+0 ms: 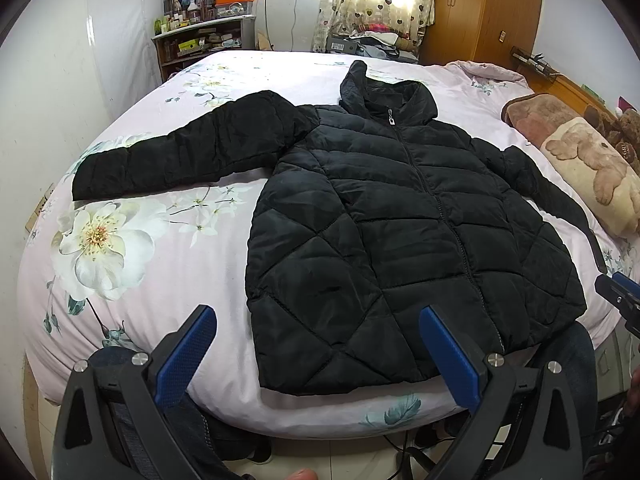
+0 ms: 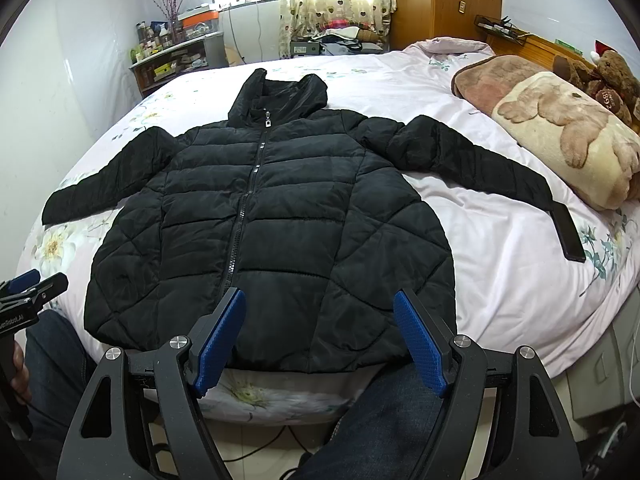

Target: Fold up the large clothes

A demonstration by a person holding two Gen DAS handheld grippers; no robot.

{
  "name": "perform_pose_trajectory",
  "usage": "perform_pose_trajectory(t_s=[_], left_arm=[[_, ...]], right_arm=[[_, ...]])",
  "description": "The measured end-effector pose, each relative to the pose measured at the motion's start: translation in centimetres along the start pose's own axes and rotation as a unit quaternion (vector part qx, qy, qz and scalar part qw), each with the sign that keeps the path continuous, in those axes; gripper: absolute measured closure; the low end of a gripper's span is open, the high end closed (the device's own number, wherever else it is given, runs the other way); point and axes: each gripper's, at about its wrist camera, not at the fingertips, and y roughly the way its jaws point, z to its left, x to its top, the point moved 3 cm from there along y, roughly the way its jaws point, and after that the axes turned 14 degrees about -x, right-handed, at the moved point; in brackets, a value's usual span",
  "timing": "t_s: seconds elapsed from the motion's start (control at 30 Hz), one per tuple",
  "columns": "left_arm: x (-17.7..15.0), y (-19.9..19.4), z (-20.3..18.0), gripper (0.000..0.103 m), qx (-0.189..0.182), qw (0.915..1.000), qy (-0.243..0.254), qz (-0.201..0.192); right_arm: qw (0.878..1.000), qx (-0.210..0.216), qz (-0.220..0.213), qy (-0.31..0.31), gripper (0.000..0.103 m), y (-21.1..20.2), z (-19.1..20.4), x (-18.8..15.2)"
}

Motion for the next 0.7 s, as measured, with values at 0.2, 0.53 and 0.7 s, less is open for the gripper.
perform_pose_trajectory(t_s=[0.2,0.53,0.7], left_arm=[[-0.03,-0.01,-0.1,0.001,-0.001,1.0,0.0,0.0],[-0.02,-0.01,-0.07,0.001,-0.001,1.0,-0.001,0.0],[-0.01,0.02,-0.1,0.001,-0.001,1.0,-0.001,0.0]], right_arm=[[1.0,-0.001,0.0,-0.001,0.027,0.14,0.0,-0.09],[1.0,-0.001,0.0,-0.001,0.027,0.11,0.03,-0.09],[1.0,-0.001,0.0,-0.001,0.027,0.08,0.02,-0.04]])
